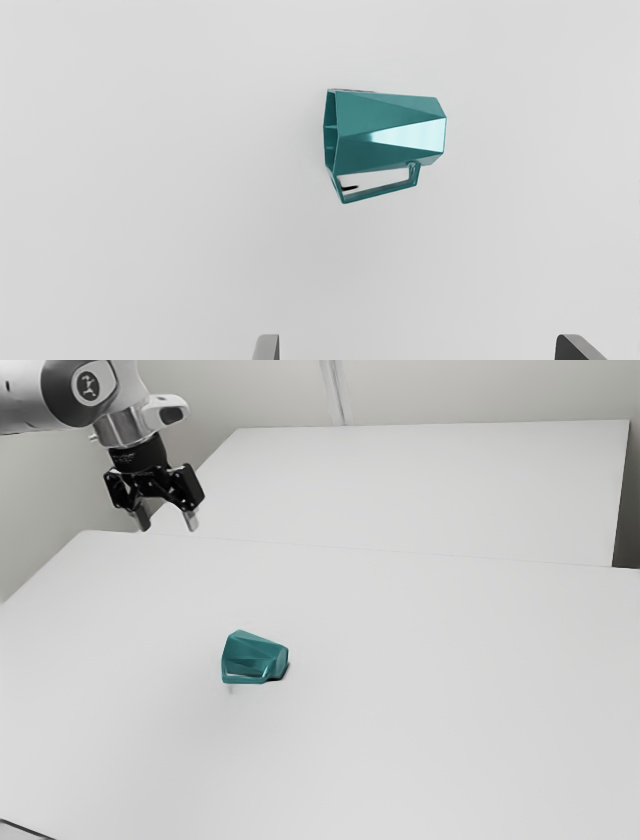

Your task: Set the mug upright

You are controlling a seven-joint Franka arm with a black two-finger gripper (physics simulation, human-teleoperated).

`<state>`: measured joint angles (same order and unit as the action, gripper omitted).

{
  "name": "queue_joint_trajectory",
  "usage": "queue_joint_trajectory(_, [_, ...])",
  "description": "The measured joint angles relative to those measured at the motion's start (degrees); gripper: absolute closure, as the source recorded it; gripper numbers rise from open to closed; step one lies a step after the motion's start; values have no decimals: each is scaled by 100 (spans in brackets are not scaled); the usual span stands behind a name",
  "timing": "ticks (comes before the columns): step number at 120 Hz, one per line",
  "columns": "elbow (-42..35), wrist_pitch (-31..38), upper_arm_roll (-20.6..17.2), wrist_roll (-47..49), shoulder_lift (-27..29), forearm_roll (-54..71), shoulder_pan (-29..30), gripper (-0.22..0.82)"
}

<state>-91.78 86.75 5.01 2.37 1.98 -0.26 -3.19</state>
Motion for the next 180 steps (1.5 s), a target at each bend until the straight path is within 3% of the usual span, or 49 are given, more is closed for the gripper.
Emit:
queue_joint_trajectory(40, [-122,52,267,-227,164,-66,-231,0])
queue_joint_trajectory(98, [-2191,1535,996,-1534,416,-2019,48,0])
queue_joint_trajectory(122, [-2841,2002,1054,-2199,480,-2510,375,0])
queue_joint_trajectory(140, [-3378,2478,1055,-2838,387,-3046,565,0])
queue_joint_trajectory(180, [-3433,3150,1047,-4623,-437,-4852,931,0])
